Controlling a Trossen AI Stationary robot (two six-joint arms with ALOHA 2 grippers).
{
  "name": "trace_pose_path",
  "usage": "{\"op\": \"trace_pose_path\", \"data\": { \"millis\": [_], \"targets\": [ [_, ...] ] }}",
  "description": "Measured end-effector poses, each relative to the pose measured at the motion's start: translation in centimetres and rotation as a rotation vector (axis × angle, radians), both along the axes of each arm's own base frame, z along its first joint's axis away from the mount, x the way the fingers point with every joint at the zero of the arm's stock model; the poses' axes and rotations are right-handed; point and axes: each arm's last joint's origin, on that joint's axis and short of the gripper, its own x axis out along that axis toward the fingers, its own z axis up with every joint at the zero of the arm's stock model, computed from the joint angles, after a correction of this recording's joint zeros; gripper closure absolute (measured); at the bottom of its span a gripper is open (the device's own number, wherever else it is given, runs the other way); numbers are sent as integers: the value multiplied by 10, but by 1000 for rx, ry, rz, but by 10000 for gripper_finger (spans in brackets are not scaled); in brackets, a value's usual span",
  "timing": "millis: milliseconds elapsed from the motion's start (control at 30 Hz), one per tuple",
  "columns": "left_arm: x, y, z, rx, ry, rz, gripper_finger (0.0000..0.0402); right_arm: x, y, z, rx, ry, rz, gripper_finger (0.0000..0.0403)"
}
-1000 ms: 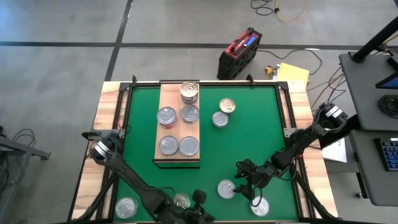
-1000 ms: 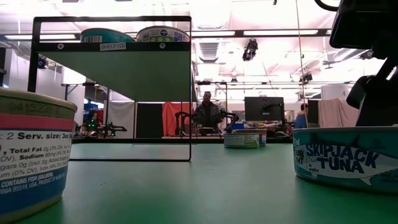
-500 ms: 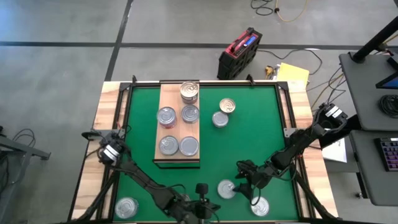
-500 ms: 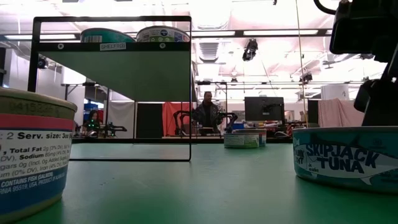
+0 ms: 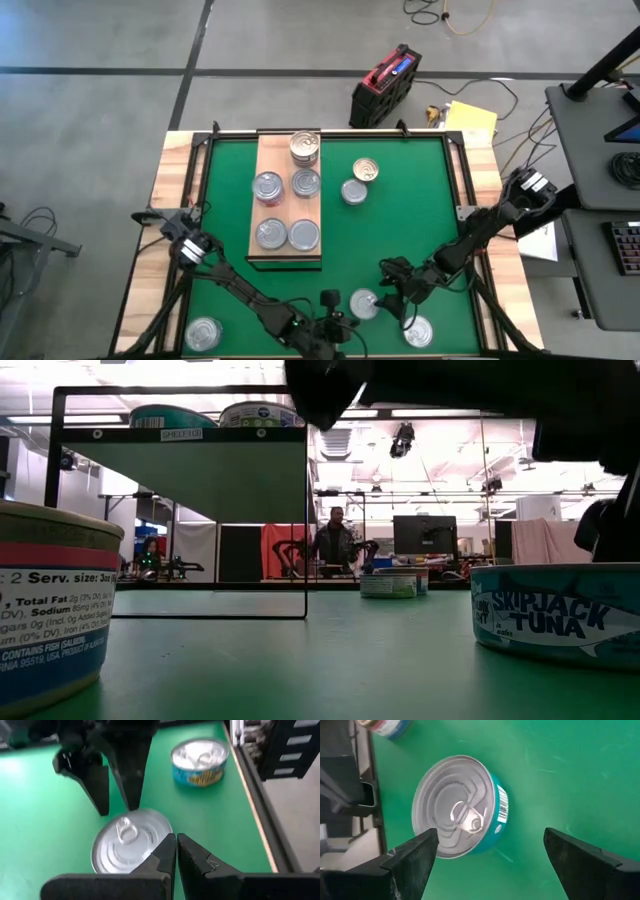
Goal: Stack canned seafood by type on shelf
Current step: Stack the green and blue tuna can on top of the green and blue tuna can on the shelf
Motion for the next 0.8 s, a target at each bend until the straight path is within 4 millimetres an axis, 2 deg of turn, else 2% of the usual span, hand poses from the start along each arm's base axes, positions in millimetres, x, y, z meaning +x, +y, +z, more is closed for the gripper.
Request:
{"op": "trace_pose_path", "data": {
  "millis": [600, 800],
  "targets": [
    [4, 12, -10, -28, 27, 52, 402, 3, 0, -4, -11, -3, 3, 48],
    [6, 11, -21, -4, 45, 51, 402, 3, 0, -4, -15, -4, 7, 48]
  ]
}}
